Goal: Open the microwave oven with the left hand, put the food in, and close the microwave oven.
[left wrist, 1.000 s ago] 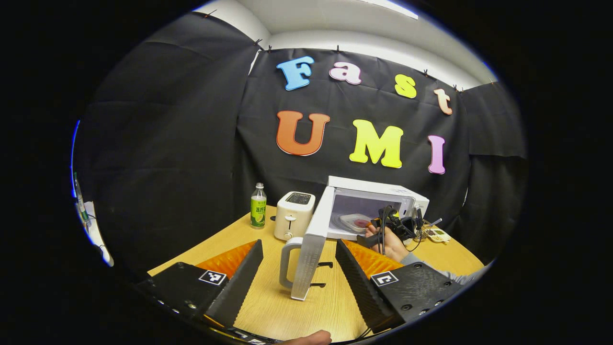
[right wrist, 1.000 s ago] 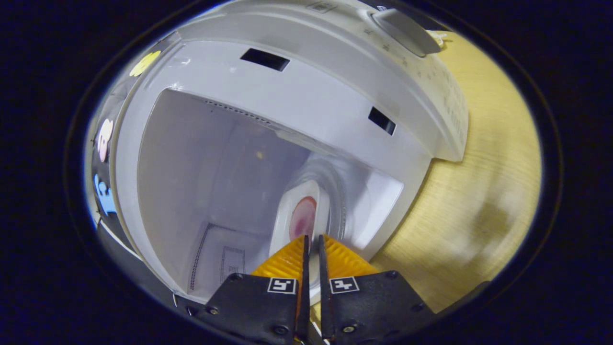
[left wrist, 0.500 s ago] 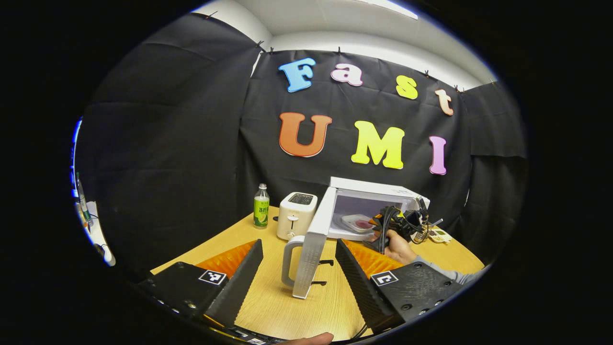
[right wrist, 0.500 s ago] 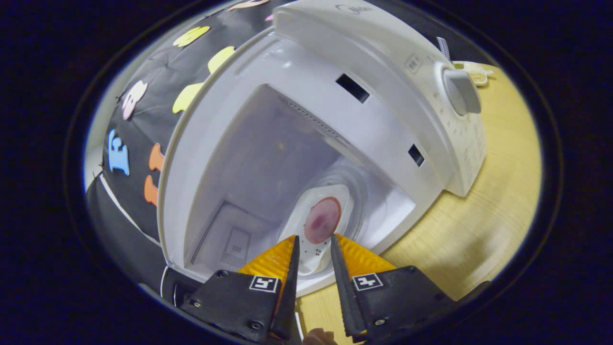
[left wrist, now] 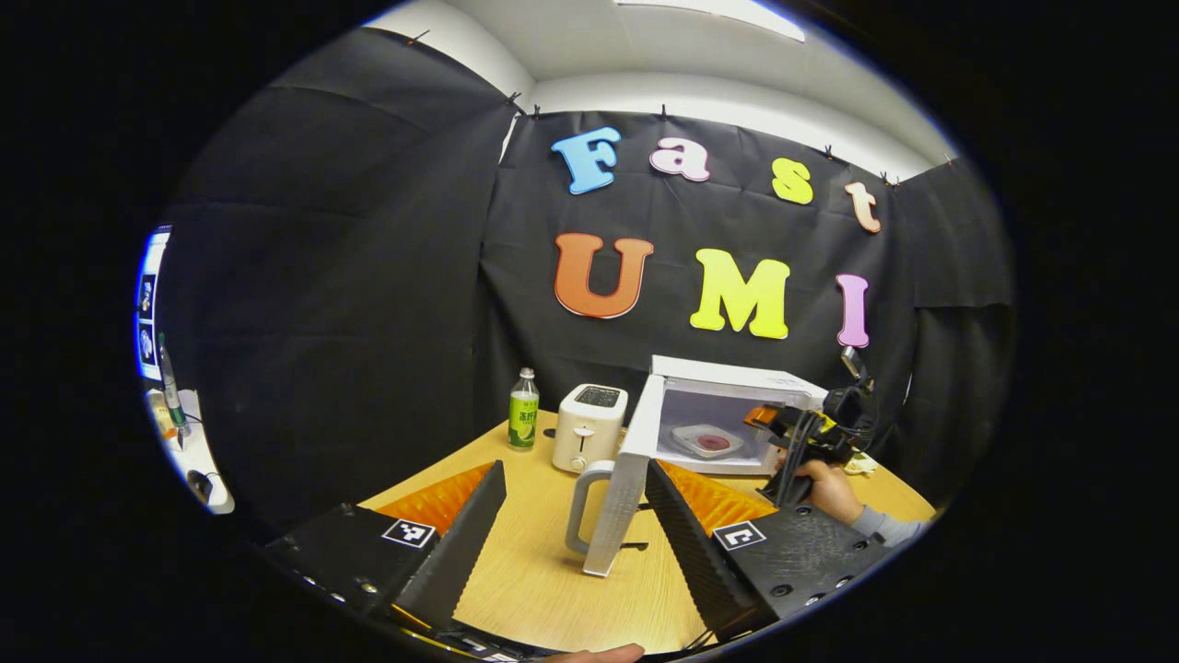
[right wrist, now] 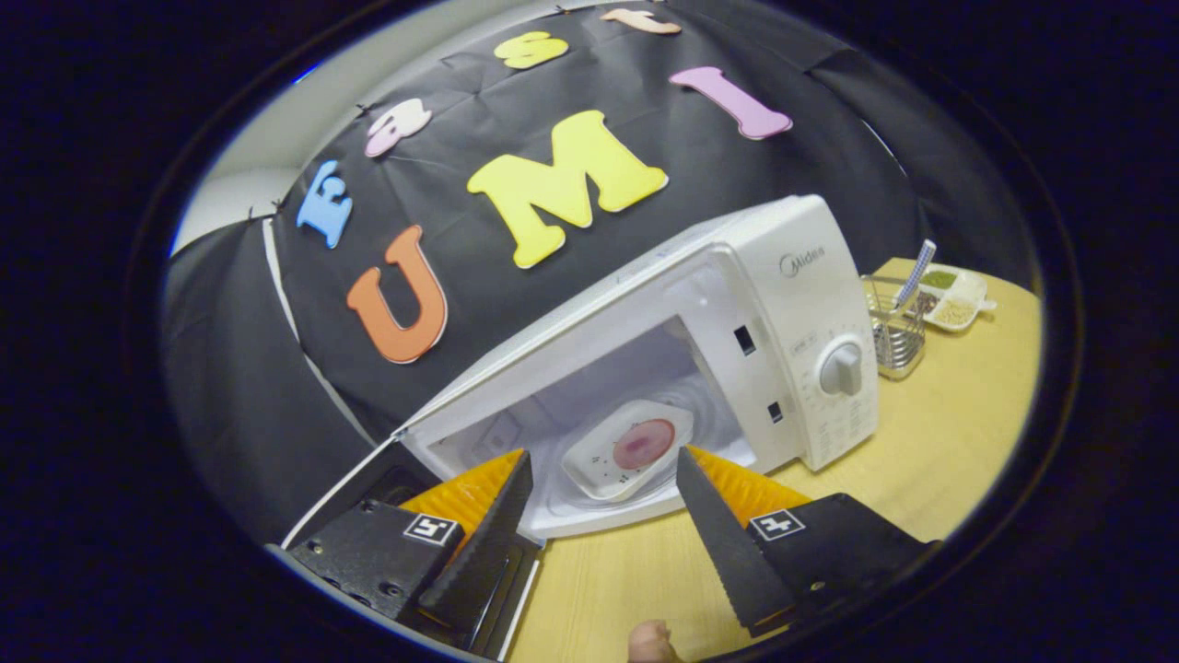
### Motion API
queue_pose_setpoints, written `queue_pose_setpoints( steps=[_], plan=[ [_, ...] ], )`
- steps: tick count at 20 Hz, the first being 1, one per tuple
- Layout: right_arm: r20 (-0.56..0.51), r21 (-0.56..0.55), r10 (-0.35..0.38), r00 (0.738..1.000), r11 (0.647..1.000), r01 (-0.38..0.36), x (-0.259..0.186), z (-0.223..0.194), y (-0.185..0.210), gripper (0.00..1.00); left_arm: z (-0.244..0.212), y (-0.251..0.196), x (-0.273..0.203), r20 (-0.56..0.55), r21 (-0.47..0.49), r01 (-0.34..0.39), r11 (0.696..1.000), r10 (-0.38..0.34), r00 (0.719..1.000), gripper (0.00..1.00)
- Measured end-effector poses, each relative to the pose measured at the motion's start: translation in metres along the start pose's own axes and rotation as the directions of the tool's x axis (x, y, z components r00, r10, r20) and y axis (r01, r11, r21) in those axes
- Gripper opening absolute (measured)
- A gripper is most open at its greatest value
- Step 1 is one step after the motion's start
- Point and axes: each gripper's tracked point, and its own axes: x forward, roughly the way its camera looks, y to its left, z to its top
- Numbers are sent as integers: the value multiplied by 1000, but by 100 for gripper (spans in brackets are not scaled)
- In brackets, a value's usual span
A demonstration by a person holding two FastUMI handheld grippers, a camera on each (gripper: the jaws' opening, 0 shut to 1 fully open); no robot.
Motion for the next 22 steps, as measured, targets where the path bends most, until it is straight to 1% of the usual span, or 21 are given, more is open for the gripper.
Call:
queue_pose_setpoints(
  steps=[1, 2, 3, 5, 6, 7, 8, 9, 10, 11, 12, 13, 15, 17, 18, 19, 20, 22],
  plan=[
    [-1, -31, 13, 1000, 999, -13, -16, 7, 4, 100, 4, 7, 1, 15, 14, -16, 1000, 15, 1000, 81],
    [2, -65, 31, 1000, 997, -31, -32, 15, 6, 100, 7, 12, 2, 27, 33, -25, 999, 24, 999, 81],
    [3, -96, 47, 999, 994, -47, -48, 23, 8, 100, 8, 22, 5, 38, 52, -48, 997, 46, 998, 93],
    [19, -143, 86, 996, 986, -82, -83, 41, 11, 100, 9, 40, 11, 50, 81, -106, 991, 102, 994, 92],
    [28, -170, 98, 995, 981, -92, -100, 52, 10, 100, 11, 44, 14, 65, 84, -123, 989, 118, 991, 91],
    [39, -191, 97, 994, 978, -88, -116, 63, 7, 100, 12, 45, 18, 71, 80, -117, 990, 112, 991, 89],
    [59, -214, 99, 993, 973, -85, -130, 76, 4, 100, 6, 38, 22, 55, 79, -72, 994, 67, 996, 74],
    [74, -231, 103, 992, 969, -83, -147, 89, 2, 100, -2, 36, 27, 35, 74, -46, 996, 44, 998, 48],
    [91, -254, 108, 990, 964, -82, -163, 100, -2, 100, -8, 37, 32, 29, 83, -40, 996, 37, 999, 22],
    [115, -275, 107, 988, 959, -72, -177, 112, -6, 100, -11, 38, 38, 30, 96, -30, 995, 27, 999, 25],
    [136, -296, 94, 986, 954, -50, -193, 122, -13, 100, -19, 39, 42, 17, 104, -23, 994, 21, 1000, 6],
    [160, -316, 92, 983, 948, -37, -210, 132, -17, 100, -25, 40, 45, 5, 104, -17, 994, 16, 1000, 0],
    [192, -349, 76, 978, 937, -5, -243, 144, -28, 100, -34, 32, 55, 10, 118, 15, 993, -17, 1000, 0],
    [208, -371, 79, 975, 929, 4, -277, 151, -32, 100, -48, 31, 67, -17, 96, 25, 995, -24, 1000, 0],
    [212, -376, 73, 974, 927, 12, -293, 152, -36, 100, -52, 28, 73, -16, 77, 38, 996, -37, 999, 12],
    [216, -374, 66, 974, 927, 20, -307, 152, -41, 100, -57, 27, 81, -23, 57, 44, 997, -43, 999, 12],
    [220, -373, 64, 973, 928, 23, -319, 153, -43, 100, -63, 24, 88, -23, 49, 53, 997, -52, 998, 0],
    [230, -392, 78, 970, 920, 19, -354, 150, -43, 100, -76, 16, 103, -30, 47, 92, 995, -90, 995, 0]
  ],
)
